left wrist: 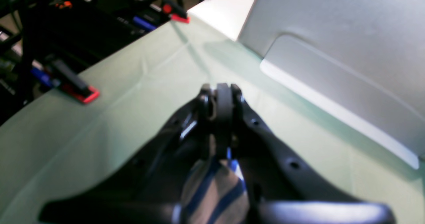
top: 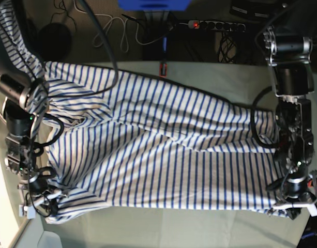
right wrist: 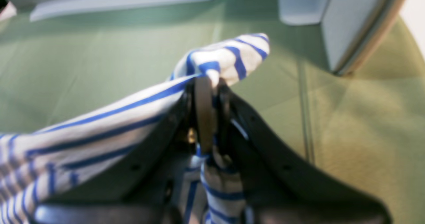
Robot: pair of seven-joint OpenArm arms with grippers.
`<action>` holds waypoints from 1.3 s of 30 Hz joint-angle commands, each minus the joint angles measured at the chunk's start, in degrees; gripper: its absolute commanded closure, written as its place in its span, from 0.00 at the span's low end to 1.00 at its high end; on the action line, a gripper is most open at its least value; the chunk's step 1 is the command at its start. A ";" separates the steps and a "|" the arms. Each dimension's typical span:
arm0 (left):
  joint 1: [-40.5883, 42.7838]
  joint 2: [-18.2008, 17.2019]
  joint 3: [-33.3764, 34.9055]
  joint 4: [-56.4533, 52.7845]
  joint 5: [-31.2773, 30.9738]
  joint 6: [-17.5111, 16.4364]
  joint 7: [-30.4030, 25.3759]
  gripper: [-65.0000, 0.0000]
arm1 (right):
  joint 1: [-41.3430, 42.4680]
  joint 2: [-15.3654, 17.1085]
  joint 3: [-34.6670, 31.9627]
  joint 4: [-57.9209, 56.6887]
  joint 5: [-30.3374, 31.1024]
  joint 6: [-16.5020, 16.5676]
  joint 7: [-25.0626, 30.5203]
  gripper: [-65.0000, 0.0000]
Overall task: Layout the t-shirt on the table in an organized manner, then fold the t-shirt properly
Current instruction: 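Lift the strip end with the right gripper and pull it toward the robot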
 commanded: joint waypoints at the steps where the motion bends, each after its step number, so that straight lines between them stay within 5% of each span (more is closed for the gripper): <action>1: -1.78 -0.58 -0.20 1.29 0.54 -0.23 -2.17 1.00 | 2.13 0.92 0.95 0.96 1.07 -0.58 2.04 1.00; 10: -1.43 -0.58 -0.20 0.68 0.54 -0.23 -2.26 1.00 | -3.15 0.66 5.70 3.86 1.07 3.20 2.12 1.00; 22: 1.83 0.30 -0.29 -0.03 0.54 -0.23 -2.43 1.00 | -22.22 -8.31 5.79 36.04 1.15 3.28 2.04 1.00; 29: 8.33 1.71 -0.82 5.60 0.45 -0.23 -2.43 1.00 | -35.41 -8.48 5.35 48.70 10.21 3.28 1.95 1.00; 39: 16.51 1.62 -0.91 8.41 0.45 -0.23 -2.52 1.00 | -46.49 -9.71 5.35 53.00 11.18 3.37 2.12 1.00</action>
